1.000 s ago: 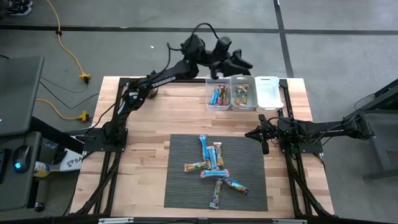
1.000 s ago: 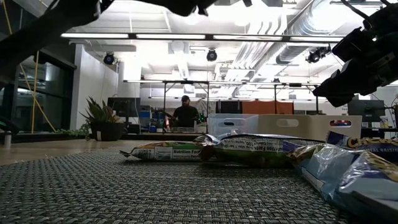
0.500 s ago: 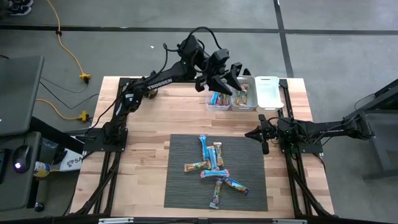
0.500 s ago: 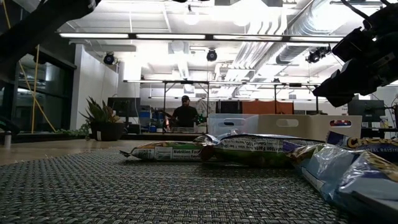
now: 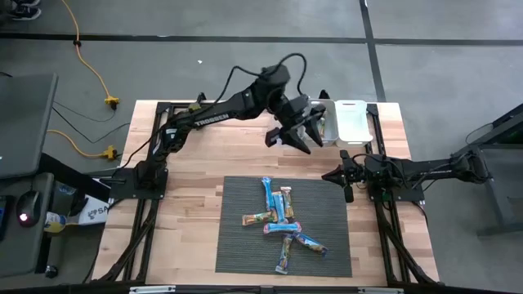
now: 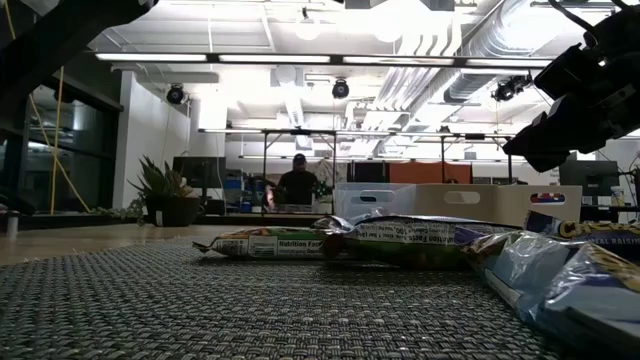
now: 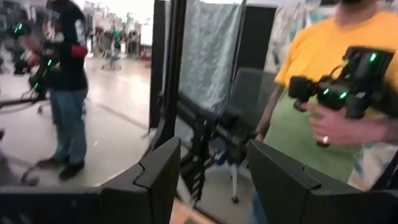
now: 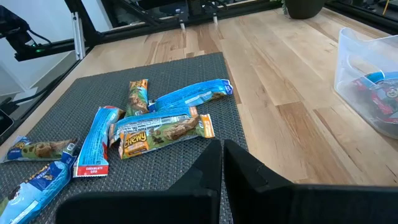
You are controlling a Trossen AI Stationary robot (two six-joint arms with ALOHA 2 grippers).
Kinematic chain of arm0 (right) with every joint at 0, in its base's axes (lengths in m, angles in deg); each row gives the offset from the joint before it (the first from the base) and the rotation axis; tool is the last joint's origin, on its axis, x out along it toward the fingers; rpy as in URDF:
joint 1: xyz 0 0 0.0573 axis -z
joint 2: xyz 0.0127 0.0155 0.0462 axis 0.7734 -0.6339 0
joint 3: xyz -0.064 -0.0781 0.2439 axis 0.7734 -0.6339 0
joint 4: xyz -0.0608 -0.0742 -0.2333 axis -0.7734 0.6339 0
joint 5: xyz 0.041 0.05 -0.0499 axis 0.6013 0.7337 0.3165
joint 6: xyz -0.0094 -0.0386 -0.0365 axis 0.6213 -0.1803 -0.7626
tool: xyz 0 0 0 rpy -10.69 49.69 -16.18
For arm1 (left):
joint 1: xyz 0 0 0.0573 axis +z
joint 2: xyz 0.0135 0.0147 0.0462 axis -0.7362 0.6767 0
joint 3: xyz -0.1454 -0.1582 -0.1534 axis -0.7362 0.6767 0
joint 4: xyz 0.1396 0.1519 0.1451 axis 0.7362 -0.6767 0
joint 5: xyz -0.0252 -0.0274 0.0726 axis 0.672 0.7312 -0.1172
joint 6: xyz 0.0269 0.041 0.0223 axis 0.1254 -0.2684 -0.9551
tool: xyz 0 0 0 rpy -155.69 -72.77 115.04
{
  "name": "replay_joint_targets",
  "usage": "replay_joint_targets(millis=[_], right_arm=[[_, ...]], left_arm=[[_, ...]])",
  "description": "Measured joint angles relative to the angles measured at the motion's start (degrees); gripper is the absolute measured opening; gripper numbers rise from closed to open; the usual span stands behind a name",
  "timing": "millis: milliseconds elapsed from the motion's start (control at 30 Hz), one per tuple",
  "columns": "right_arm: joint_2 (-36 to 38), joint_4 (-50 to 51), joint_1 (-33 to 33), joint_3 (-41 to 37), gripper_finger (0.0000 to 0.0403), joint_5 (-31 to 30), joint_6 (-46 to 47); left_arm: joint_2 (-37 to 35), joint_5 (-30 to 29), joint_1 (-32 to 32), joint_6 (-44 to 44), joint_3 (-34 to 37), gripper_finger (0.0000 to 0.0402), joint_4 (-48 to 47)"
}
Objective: Pick and place Granola Bars by type
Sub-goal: Put the orange granola bar into the gray bin
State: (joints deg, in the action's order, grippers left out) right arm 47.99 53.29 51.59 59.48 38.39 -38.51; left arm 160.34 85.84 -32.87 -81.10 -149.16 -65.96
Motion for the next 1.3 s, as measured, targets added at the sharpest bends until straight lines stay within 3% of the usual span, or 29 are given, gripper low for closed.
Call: replay_joint_targets(millis=[200,400,700,967,1300], right_arm=[[0.0,0.0,0.0,0.0,0.0,0.01,0.0],[0.0,0.0,-0.02,0.0,0.0,0.0,0.0],[0.0,0.01,-0.01,0.0,0.0,0.0,0.0],[0.0,0.01,-0.01,0.0,0.0,0.0,0.0],[0.0,0.0,-0.01,0.0,0.0,0.0,0.0]], left_arm=[[0.0,-5.23,-1.04,-24.36,0.0,0.0186,-23.01],[0.02,-15.76,-2.3,-48.67,0.0,0.0186,-42.04],[0.04,-29.97,-3.02,-71.01,0.02,0.0186,-56.91],[0.17,-39.2,-5.22,-78.35,2.89,0.0186,-58.61],[0.15,-49.92,-10.09,-86.55,13.2,0.0186,-51.41]])
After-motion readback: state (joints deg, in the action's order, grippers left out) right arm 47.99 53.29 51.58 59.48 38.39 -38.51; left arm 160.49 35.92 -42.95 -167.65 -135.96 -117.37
